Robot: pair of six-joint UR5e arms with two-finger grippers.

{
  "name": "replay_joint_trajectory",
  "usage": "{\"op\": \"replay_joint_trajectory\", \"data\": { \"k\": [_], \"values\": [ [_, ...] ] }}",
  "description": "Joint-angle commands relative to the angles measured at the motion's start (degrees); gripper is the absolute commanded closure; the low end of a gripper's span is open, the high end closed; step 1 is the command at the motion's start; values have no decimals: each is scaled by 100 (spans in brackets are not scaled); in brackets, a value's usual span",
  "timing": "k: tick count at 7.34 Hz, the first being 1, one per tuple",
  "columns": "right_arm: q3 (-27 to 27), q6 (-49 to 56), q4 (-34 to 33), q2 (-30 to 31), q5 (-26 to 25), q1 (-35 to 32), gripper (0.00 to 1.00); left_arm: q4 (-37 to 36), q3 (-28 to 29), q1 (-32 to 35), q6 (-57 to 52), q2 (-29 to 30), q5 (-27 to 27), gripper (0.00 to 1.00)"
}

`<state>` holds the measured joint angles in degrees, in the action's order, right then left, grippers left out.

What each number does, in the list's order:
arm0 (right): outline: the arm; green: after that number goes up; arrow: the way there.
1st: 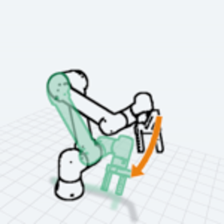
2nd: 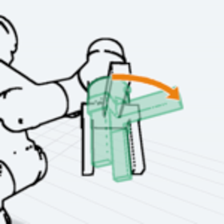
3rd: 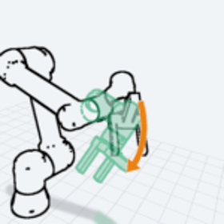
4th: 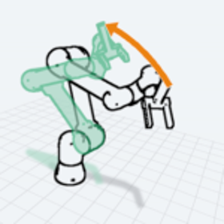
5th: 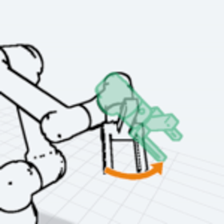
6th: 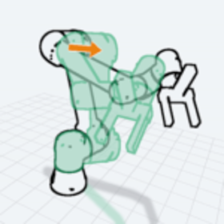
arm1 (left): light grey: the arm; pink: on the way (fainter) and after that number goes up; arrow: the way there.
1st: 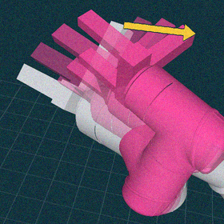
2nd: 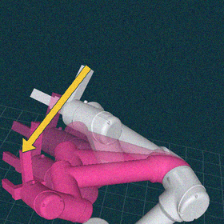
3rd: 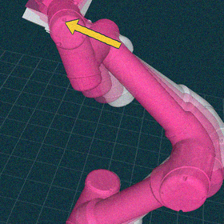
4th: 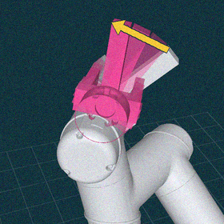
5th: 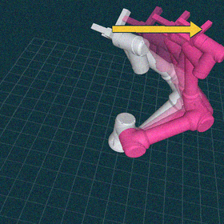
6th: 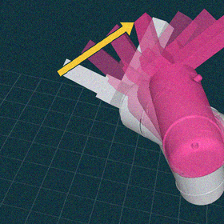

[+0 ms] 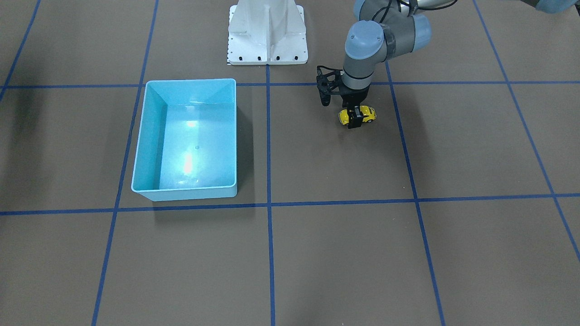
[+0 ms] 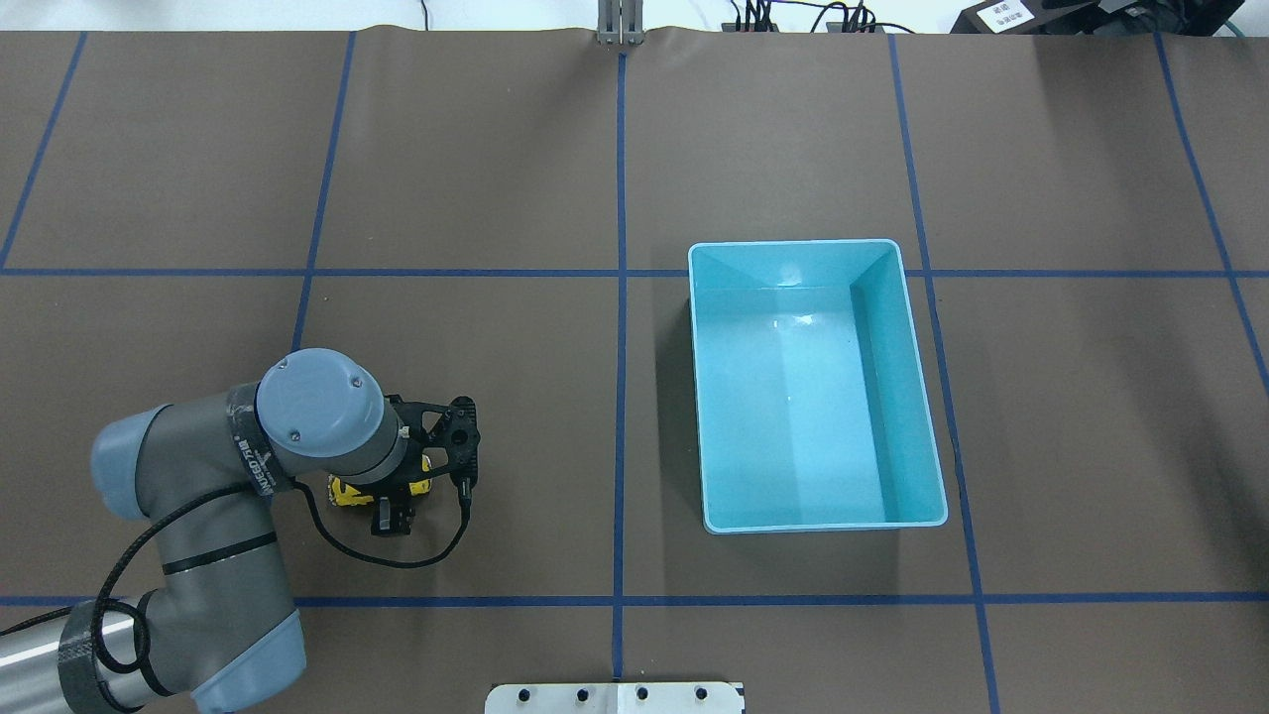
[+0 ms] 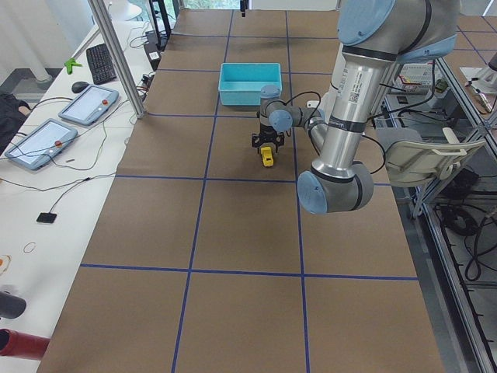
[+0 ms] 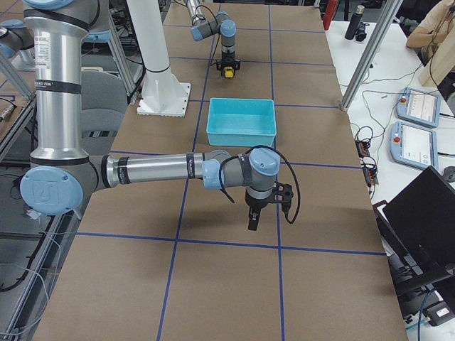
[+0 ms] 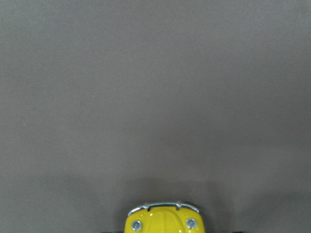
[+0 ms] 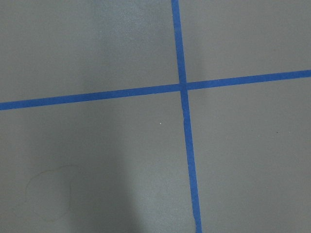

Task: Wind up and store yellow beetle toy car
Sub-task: 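Press the left gripper on the car and pull it backward to wind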

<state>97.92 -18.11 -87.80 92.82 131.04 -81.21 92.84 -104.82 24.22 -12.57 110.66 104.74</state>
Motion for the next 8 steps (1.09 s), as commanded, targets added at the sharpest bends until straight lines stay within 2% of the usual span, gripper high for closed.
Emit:
{"op": "replay_joint_trajectory", "data": {
  "k": [1, 2, 4, 6, 8],
  "values": [
    [-10, 0, 0, 0, 0, 0, 0, 6, -29, 30, 0, 0, 73, 34],
    [-10, 0, 0, 0, 0, 0, 0, 6, -30, 91, -9, -9, 239, 48],
    [-10, 0, 0, 0, 0, 0, 0, 6, -82, 153, -44, -9, 249, 65],
    [-10, 0, 0, -9, -17, 0, 0, 6, -91, 153, -44, -9, 249, 74],
    [-2, 9, 9, -26, 0, 0, 0, 41, -231, 162, -44, -9, 249, 76]
  ]
}}
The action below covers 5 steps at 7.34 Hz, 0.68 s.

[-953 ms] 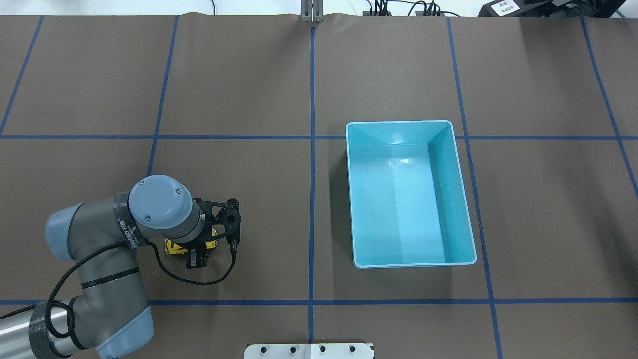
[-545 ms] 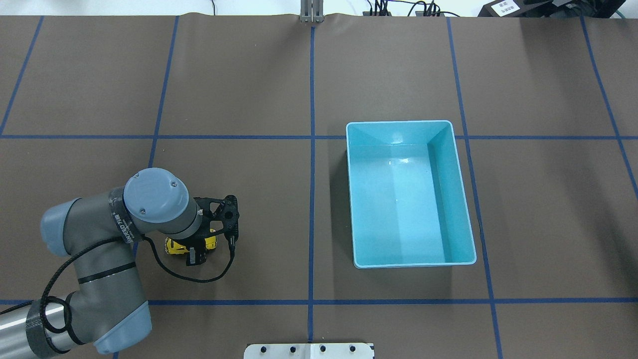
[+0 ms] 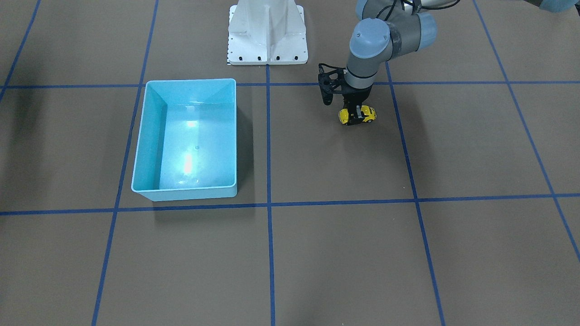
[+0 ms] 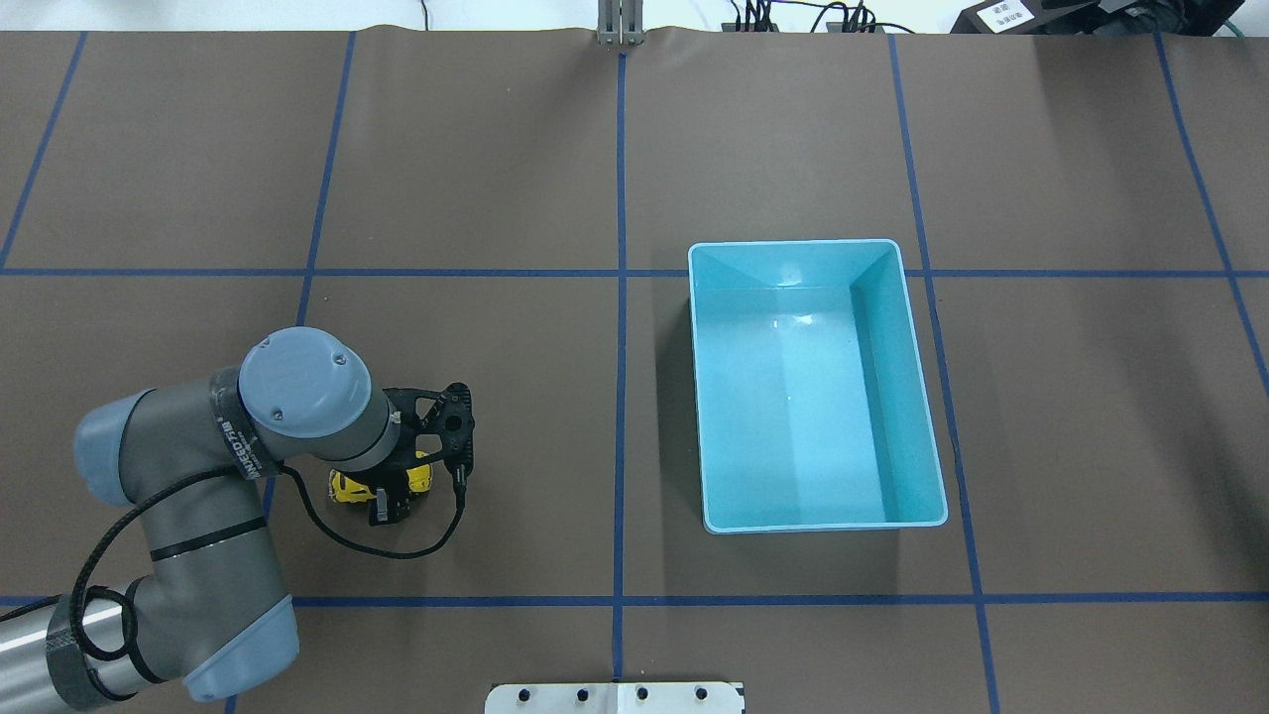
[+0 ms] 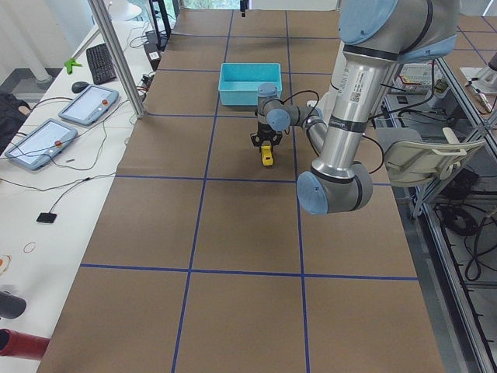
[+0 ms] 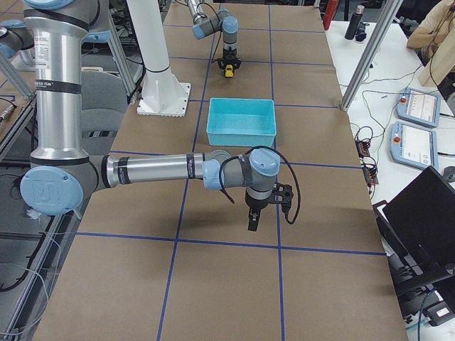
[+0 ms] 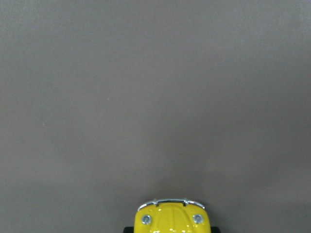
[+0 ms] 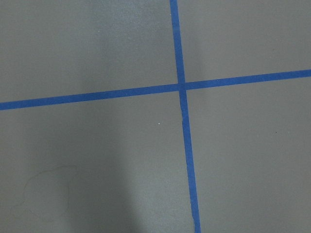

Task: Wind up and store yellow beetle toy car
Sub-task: 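Press the left gripper on the car and pull it backward to wind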

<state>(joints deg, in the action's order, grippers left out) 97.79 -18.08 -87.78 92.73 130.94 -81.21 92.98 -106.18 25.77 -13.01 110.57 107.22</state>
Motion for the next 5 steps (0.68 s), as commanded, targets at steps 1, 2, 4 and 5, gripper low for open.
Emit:
{"op": "replay_joint_trajectory", "data": {
  "k": [1, 2, 4, 5],
  "values": [
    [38, 24, 7, -62, 19, 9, 0, 88, -113, 15, -8, 0, 0, 76],
    [47, 33, 16, -62, 19, 9, 0, 306, -104, 24, 0, -26, -8, 76],
    [3, 33, 16, -62, 10, 9, 0, 807, -78, 24, 0, -184, -8, 75],
    [12, 33, 16, -62, 19, 9, 0, 1010, -61, 24, 0, -280, -8, 75]
  ]
}}
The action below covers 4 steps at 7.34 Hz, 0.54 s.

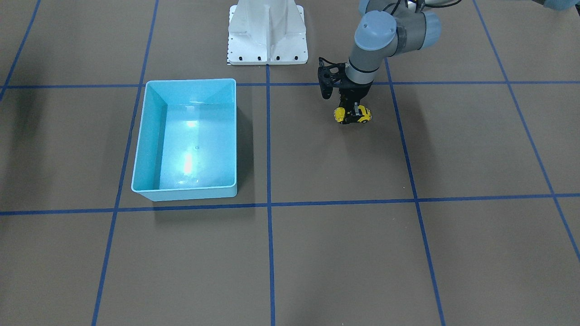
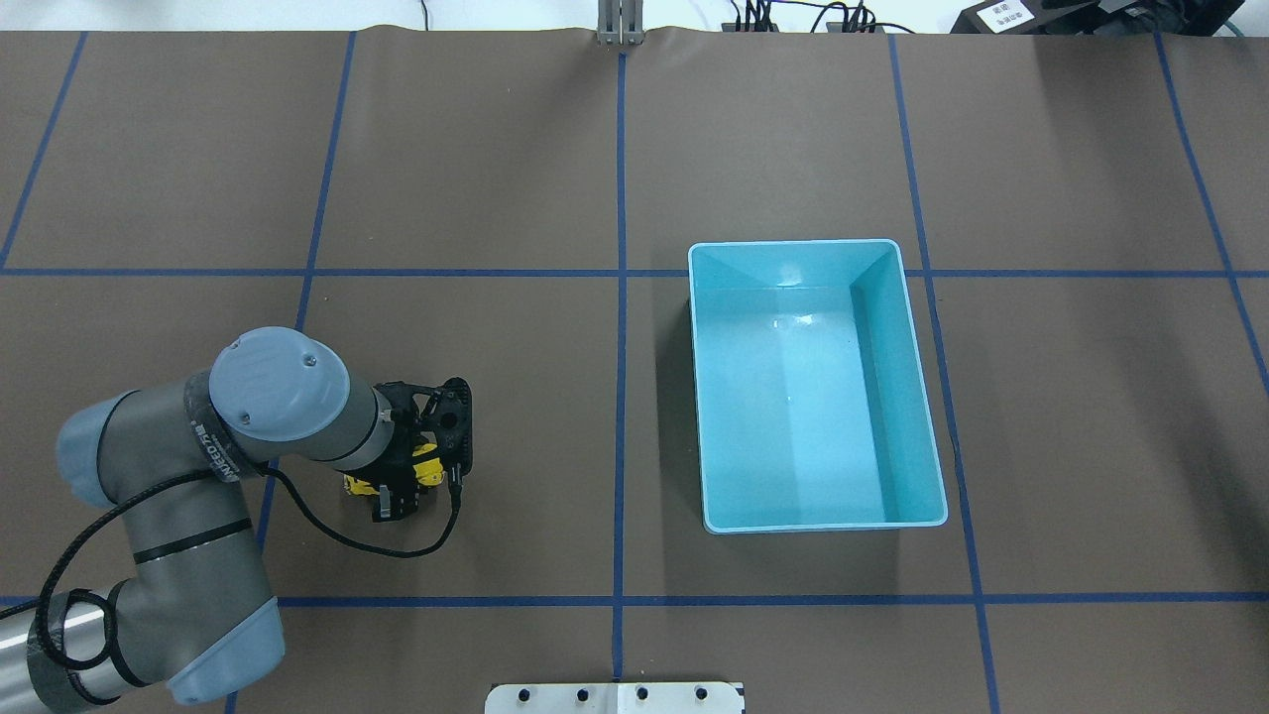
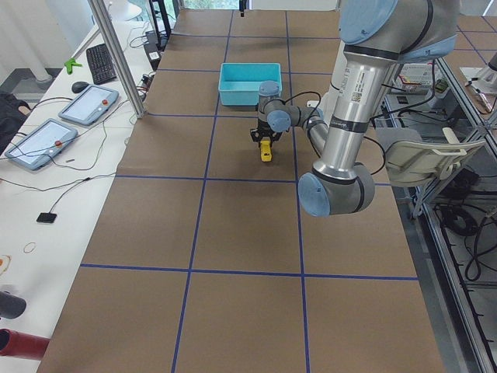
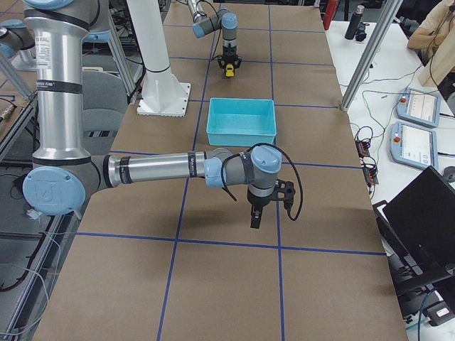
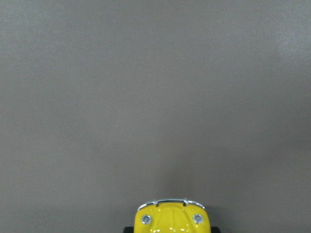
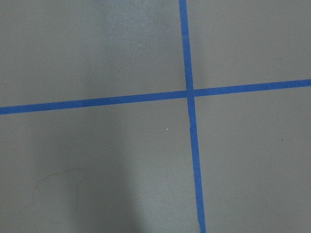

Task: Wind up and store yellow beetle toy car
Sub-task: 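Press the left gripper on the car and pull it backward to wind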

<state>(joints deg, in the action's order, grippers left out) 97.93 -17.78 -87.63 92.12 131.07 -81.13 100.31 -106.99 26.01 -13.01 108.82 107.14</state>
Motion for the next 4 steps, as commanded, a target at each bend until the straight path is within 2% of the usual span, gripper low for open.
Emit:
{"op": "replay_joint_trajectory", "data": {
  "k": [1, 4],
  "values": [
    [15, -6, 1, -1, 6, 0, 0, 548, 29, 1, 0, -229, 8, 75],
    [-2, -15, -8, -1, 6, 0, 0, 604, 38, 18, 9, -291, 8, 75]
  ]
}}
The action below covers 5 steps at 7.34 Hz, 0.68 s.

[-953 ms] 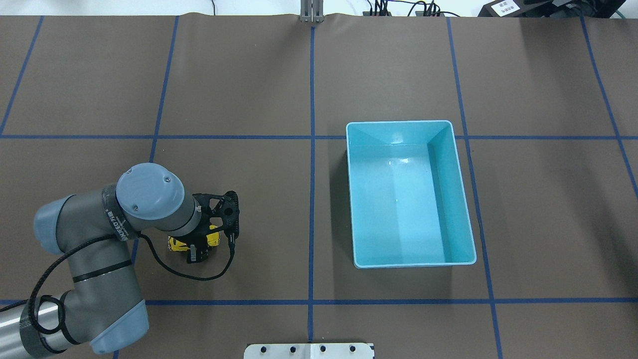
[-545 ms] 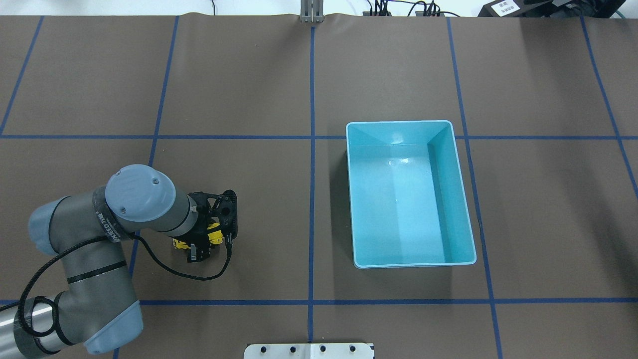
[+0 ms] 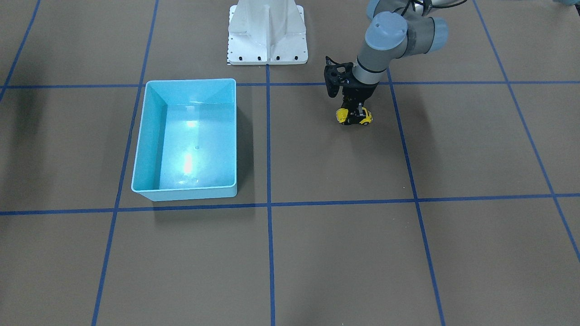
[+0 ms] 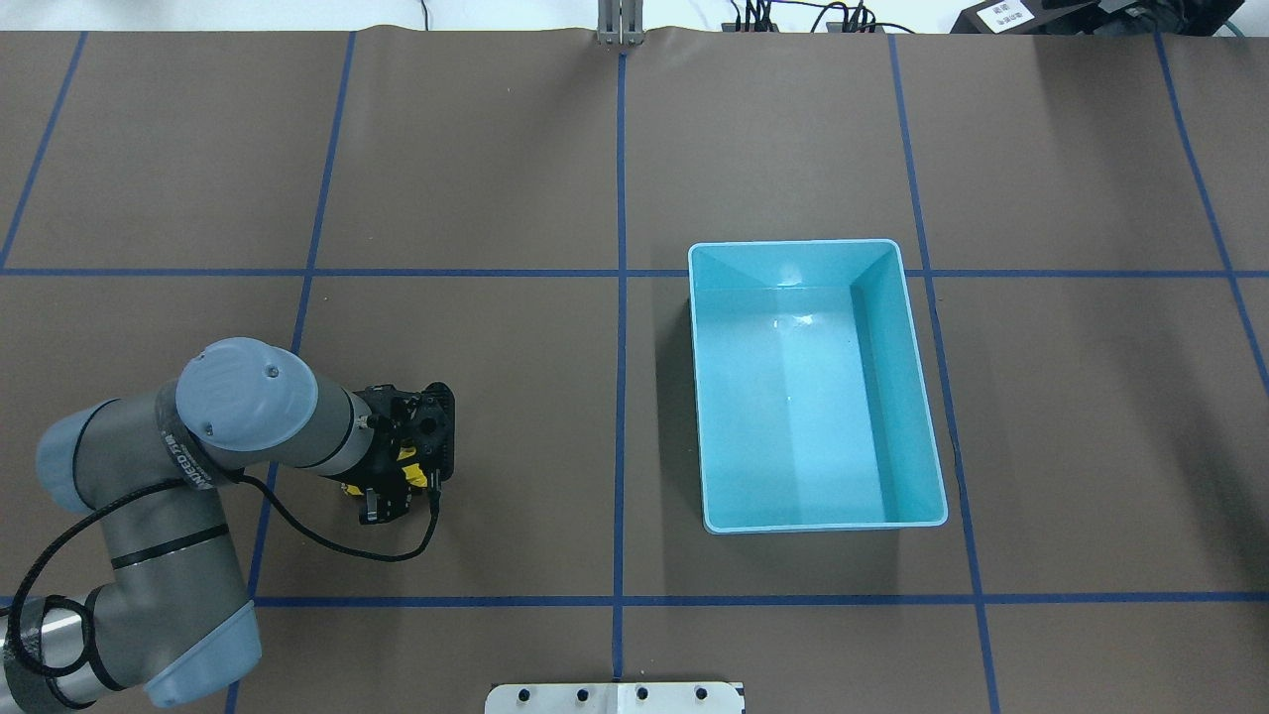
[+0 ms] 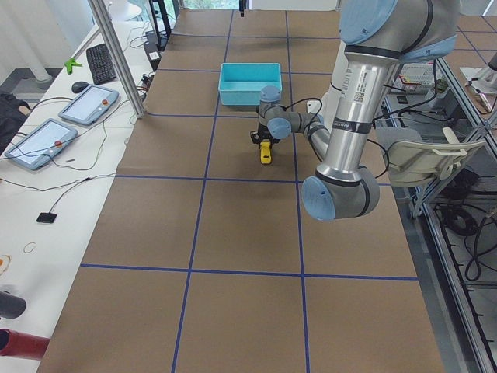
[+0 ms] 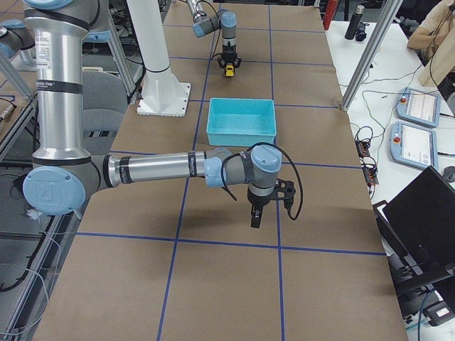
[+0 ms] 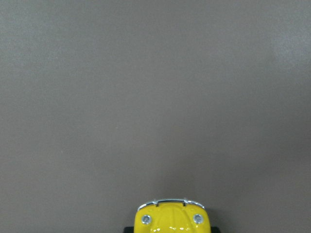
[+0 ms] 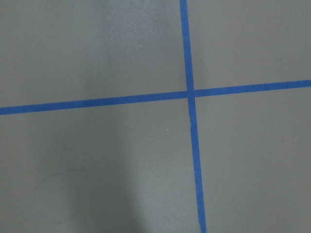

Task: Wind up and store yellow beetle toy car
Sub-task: 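Press the left gripper on the car and pull it backward to wind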

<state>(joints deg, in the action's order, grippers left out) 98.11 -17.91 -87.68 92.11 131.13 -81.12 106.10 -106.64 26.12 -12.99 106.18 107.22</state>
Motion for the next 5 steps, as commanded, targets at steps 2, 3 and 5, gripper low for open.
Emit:
{"op": "replay_joint_trajectory", "data": {
  "k": [2, 3, 5],
  "values": [
    [-11, -2, 5, 0, 0, 0, 0, 24, 3, 33, 7, -70, 0, 75],
    [-11, -2, 5, 0, 9, 0, 0, 24, -6, 60, -2, -79, 9, 75],
    [-20, -2, -3, 0, 18, 0, 0, 217, -14, 86, -2, -272, 87, 75]
  ]
}}
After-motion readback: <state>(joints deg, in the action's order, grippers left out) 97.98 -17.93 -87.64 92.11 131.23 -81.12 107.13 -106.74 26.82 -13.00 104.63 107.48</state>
